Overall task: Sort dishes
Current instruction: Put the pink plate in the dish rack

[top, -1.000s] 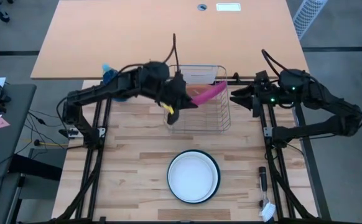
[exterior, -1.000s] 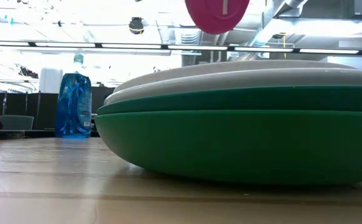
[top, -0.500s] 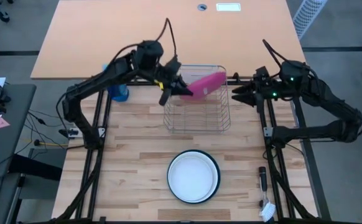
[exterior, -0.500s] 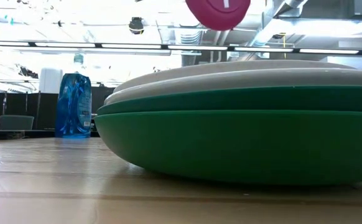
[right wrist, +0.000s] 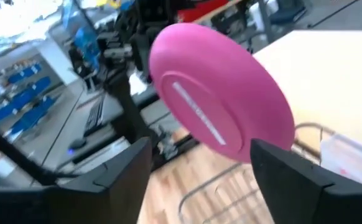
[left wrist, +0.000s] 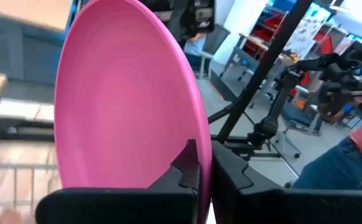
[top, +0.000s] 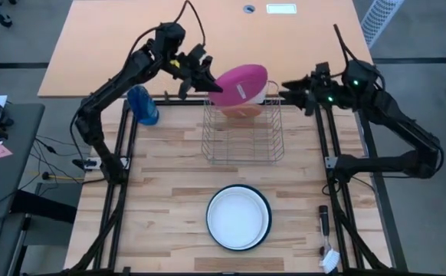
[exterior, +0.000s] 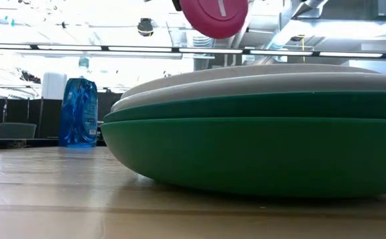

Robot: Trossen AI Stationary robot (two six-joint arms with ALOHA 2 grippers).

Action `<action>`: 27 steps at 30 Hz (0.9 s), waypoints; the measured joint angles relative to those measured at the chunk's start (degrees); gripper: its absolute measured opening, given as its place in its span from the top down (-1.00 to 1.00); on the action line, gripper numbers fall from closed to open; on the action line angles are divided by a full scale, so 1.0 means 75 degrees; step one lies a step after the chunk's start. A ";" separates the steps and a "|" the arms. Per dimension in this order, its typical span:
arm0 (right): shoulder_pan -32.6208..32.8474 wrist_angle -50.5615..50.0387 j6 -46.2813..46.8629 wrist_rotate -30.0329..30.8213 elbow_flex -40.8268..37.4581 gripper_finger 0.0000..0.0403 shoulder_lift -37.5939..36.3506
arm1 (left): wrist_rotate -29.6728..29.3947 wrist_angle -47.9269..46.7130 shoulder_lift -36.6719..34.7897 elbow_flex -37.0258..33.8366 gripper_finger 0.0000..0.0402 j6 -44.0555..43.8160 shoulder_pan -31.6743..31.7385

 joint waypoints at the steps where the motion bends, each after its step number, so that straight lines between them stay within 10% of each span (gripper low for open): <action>1: -0.0086 0.0182 0.0026 -0.0028 0.0000 -0.42 0.0101 | 0.0093 0.0095 0.0029 0.0002 0.98 0.0055 0.0046; 12: -0.0559 0.1092 -0.0175 -0.0130 0.0000 -0.53 0.1054 | 0.0688 0.0416 0.0315 0.0002 0.98 -0.0001 0.0322; 27: -0.1832 0.1392 -0.0561 -0.0245 0.0003 -0.53 0.0592 | -0.0374 0.0520 0.0315 -0.0003 0.98 -0.0299 0.0119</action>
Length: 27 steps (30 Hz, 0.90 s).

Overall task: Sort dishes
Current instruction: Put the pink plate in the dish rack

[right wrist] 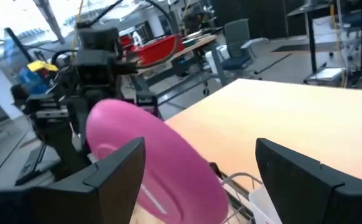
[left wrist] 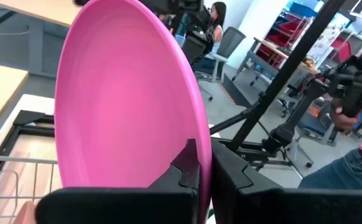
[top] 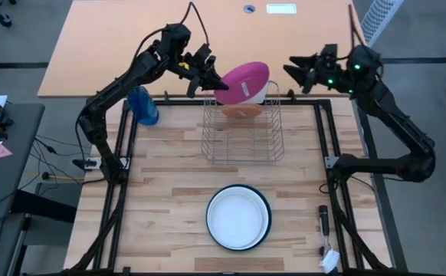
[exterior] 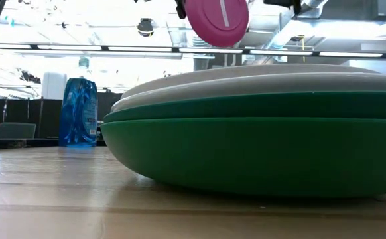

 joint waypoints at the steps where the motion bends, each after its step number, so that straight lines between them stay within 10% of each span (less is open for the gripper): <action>1: -0.0048 -0.0040 -0.0003 -0.0003 0.0000 -0.53 -0.0086 | -0.0002 0.0006 0.0000 0.0000 0.98 -0.0049 -0.0006; 27: -0.0159 -0.2055 -0.0064 -0.0683 0.0000 -0.53 -0.1113 | -0.0359 0.1309 -0.0010 0.0003 0.98 -0.1745 -0.0537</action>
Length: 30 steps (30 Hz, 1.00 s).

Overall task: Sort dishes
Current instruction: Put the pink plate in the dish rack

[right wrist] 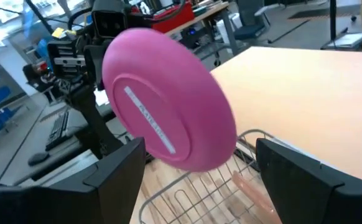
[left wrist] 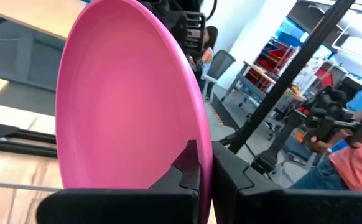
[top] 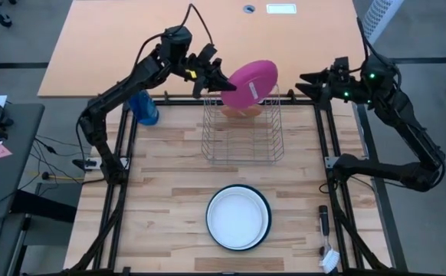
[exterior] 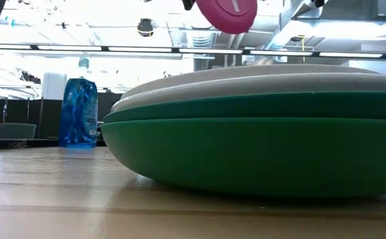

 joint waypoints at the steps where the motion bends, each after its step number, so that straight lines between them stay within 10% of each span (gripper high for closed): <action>1: 0.0000 0.0011 -0.0014 -0.0056 0.0000 -0.53 0.0003 | -0.0077 -0.0003 0.0000 0.0000 0.98 -0.0030 -0.0059; 30: 0.0002 -0.1181 -0.1012 -0.1062 0.0000 -0.50 -0.0761 | -0.0968 0.0793 0.0012 -0.0484 0.98 -0.0746 -0.1025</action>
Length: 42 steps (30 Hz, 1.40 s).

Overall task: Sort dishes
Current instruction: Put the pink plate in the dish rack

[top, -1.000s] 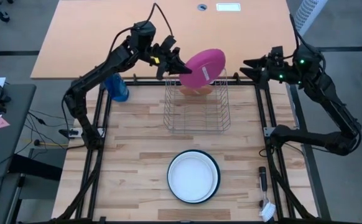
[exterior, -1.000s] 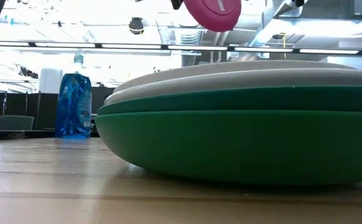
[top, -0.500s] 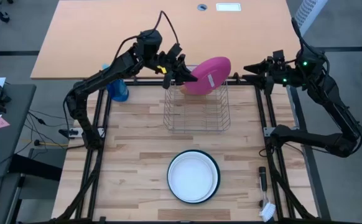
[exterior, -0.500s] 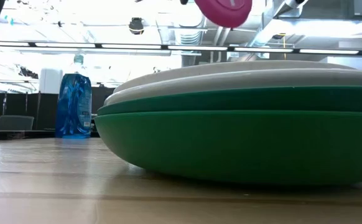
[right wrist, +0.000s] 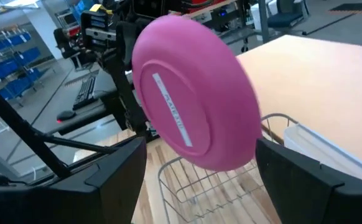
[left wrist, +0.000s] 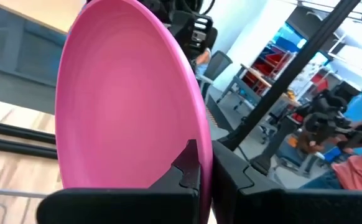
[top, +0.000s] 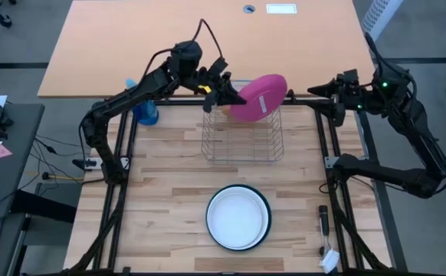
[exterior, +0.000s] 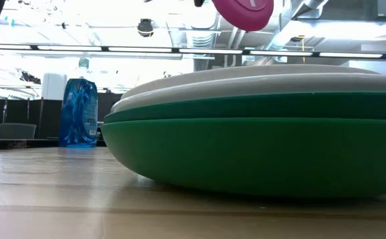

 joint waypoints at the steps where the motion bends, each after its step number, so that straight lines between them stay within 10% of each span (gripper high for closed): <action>1: 0.0001 0.0003 -0.0043 0.0000 0.0000 -0.50 -0.0002 | 0.0051 -0.0003 0.0000 0.0000 0.98 -0.0025 -0.0011; 42: 0.0004 0.0523 0.0949 0.0219 0.0605 -0.50 -0.0028 | 0.0133 -0.0559 -0.0003 0.0003 0.98 0.1037 0.0121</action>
